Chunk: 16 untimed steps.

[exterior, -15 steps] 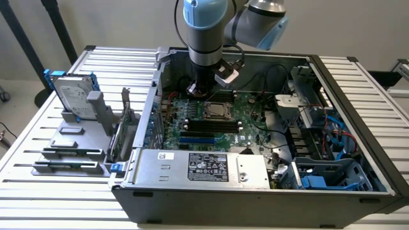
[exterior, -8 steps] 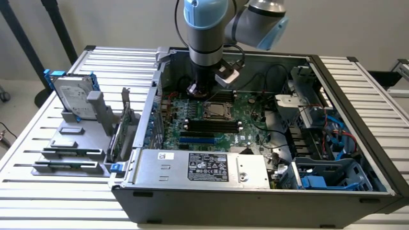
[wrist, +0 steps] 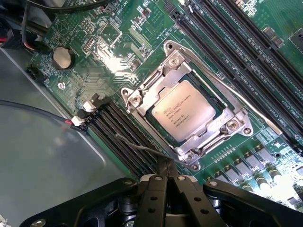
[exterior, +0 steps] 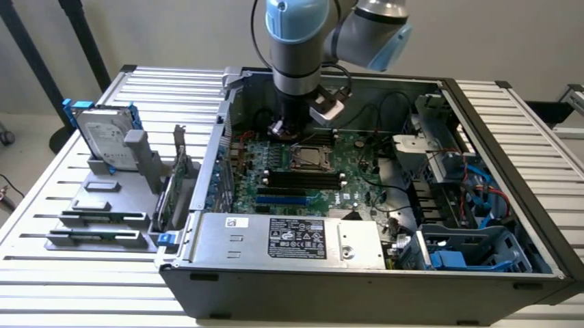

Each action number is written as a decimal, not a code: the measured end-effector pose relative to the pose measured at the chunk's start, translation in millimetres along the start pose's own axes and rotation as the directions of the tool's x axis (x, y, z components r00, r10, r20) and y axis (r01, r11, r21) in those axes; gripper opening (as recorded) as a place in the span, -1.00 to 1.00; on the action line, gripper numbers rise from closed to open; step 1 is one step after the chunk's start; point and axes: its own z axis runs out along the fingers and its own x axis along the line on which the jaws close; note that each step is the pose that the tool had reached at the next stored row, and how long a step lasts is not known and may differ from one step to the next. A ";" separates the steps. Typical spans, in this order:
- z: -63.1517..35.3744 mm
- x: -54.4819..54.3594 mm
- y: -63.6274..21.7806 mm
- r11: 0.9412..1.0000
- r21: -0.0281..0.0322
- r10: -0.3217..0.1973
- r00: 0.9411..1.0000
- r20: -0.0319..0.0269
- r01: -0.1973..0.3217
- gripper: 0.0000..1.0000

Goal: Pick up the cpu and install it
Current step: 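Close the cpu cover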

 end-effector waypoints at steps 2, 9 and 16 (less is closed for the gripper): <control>0.9 0.8 1.1 1.000 0.000 0.000 1.000 0.000 0.000 -0.79; 5.9 1.8 4.1 1.000 0.000 0.000 1.000 0.000 0.000 -0.79; 8.3 1.8 4.4 1.000 -0.001 0.000 1.000 0.001 0.000 -0.79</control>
